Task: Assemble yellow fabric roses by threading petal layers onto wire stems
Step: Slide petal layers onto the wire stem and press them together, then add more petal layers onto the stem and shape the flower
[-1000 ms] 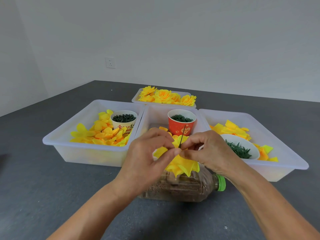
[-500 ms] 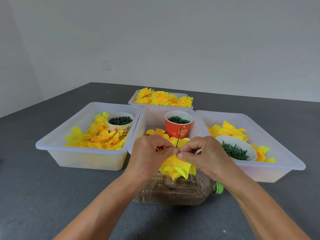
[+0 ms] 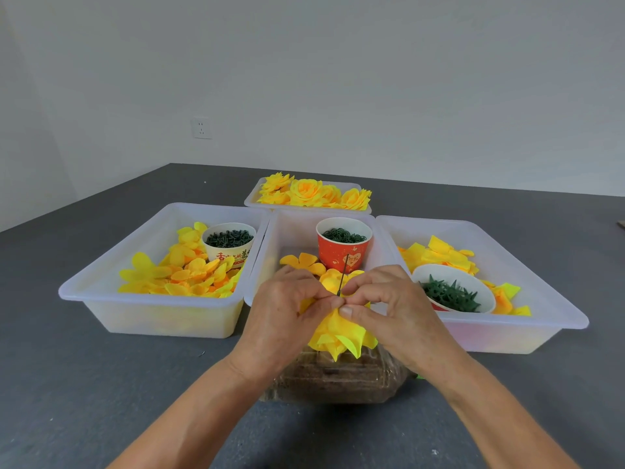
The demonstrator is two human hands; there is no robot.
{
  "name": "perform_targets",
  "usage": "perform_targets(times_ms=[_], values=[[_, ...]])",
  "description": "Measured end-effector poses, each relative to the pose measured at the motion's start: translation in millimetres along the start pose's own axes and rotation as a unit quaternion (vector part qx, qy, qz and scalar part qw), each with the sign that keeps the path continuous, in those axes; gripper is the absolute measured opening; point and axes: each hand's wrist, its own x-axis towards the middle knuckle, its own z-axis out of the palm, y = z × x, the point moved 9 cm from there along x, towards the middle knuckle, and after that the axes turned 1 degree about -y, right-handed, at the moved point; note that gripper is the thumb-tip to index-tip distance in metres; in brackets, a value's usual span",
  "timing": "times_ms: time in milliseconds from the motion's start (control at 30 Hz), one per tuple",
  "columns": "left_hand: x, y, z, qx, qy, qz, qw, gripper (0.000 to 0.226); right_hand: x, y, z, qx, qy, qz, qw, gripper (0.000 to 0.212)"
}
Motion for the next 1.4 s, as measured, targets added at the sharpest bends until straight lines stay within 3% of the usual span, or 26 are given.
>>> perform_targets(times_ms=[100,200,333,467,533,600,667,767,900,1033,1400], values=[[4,-3,0,-0.01,-0.002,-0.025,1.0,0.031,-1,0,0,0.007,0.008,-0.004,1.0,0.028],[4,-6,4,-0.03,0.001,-0.046,0.999,0.016,-4,4,-1,0.03,0.014,0.009,0.999,0.03],[0,-15,8,-0.08,0.005,-0.079,0.994,0.013,-5,12,-1,0.085,0.029,0.039,0.995,0.02],[2,-14,8,-0.055,-0.006,-0.072,0.996,0.015,-1,12,-5,0.132,-0.034,0.059,0.989,0.003],[2,-14,7,-0.048,-0.006,-0.072,0.996,0.016,5,23,-32,0.155,0.003,0.074,0.985,0.004],[2,-14,7,-0.044,-0.008,-0.074,0.996,0.016,9,49,-72,0.115,0.087,0.107,0.984,0.009],[1,-14,7,-0.048,-0.009,-0.077,0.996,0.015,13,84,-98,-0.001,0.107,0.177,0.978,0.004],[1,-14,7,-0.054,-0.01,-0.086,0.995,0.015,16,135,-108,-0.184,0.029,0.271,0.944,0.018],[1,-15,7,-0.054,-0.013,-0.088,0.995,0.017,20,161,-87,-0.286,-0.078,0.281,0.913,0.021],[1,-15,7,-0.051,-0.007,-0.088,0.995,0.016,25,167,-70,-0.308,-0.134,0.27,0.903,0.023],[2,-14,7,-0.05,-0.01,-0.078,0.996,0.018,29,166,-69,-0.296,-0.13,0.268,0.908,0.021]])
